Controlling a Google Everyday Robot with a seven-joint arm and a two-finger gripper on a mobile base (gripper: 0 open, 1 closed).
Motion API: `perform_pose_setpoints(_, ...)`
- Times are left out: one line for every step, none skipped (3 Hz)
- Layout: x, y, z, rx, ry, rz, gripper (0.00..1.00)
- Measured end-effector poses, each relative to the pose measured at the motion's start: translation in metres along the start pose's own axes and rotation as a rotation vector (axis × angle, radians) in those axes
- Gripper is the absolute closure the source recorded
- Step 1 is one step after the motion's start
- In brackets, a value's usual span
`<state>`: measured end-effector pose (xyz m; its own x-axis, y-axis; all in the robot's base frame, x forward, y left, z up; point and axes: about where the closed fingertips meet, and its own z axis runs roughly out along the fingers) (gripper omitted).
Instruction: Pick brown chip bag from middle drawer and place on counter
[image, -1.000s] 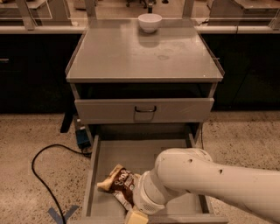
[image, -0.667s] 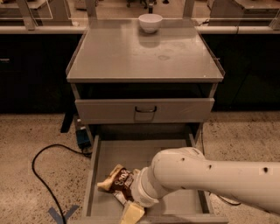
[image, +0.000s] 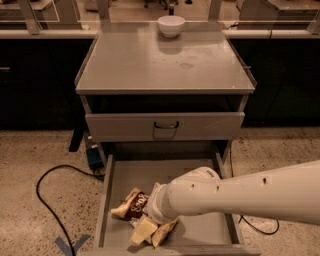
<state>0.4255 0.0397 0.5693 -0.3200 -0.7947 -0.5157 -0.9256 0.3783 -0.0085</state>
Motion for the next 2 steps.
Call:
perform_pose_setpoints(0.000, -0.013, 0.025, 0.008, -0.069, 0.079, 0.00)
perform_pose_setpoints(0.013, -0.019, 0.052, -0.016, -0.131, 0.147, 0.00)
